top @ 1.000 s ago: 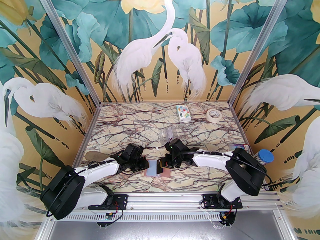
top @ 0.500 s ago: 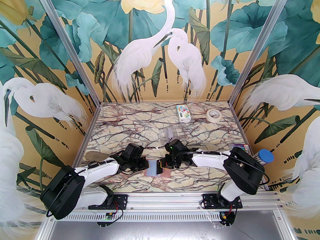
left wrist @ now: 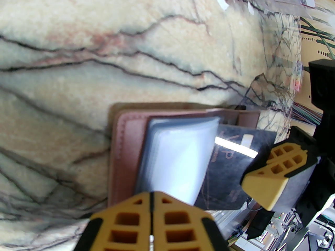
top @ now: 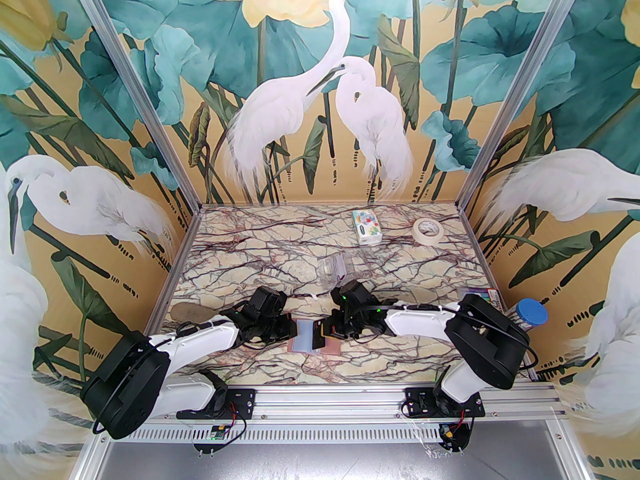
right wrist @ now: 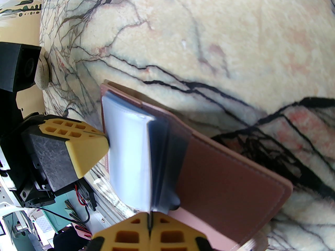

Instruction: Put the credit cards into the card holder

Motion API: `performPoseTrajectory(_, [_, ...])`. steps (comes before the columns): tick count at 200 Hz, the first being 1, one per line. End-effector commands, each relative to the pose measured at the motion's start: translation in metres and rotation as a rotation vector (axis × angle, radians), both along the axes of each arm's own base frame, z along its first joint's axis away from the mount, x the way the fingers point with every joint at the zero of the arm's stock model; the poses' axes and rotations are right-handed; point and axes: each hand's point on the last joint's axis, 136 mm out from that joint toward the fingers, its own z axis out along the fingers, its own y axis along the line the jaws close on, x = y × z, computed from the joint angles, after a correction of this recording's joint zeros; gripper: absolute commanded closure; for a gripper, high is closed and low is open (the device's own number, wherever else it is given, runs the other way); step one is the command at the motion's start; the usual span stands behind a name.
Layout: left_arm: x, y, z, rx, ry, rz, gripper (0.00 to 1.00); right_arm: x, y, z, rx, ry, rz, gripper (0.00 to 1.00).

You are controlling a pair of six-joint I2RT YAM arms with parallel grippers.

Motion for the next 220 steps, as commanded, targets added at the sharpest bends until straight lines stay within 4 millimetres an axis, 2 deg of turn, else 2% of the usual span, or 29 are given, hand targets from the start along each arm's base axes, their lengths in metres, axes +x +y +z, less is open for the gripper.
performPoseTrajectory(1, [-0.010, 0.009, -0.016, 0.058, 0.034, 0.000, 0.94, -0.005, -0.002, -0.007, -0.009, 0.022, -0.015, 1.00])
performPoseTrajectory(143, [-0.014, 0.013, -0.021, 0.075, 0.043, 0.003, 0.94, -0.006, -0.006, -0.013, -0.004, 0.015, -0.042, 1.00])
performPoseTrajectory(220, [-0.015, 0.015, -0.022, 0.090, 0.045, 0.004, 0.94, -0.009, -0.014, -0.027, -0.056, -0.001, -0.025, 1.00])
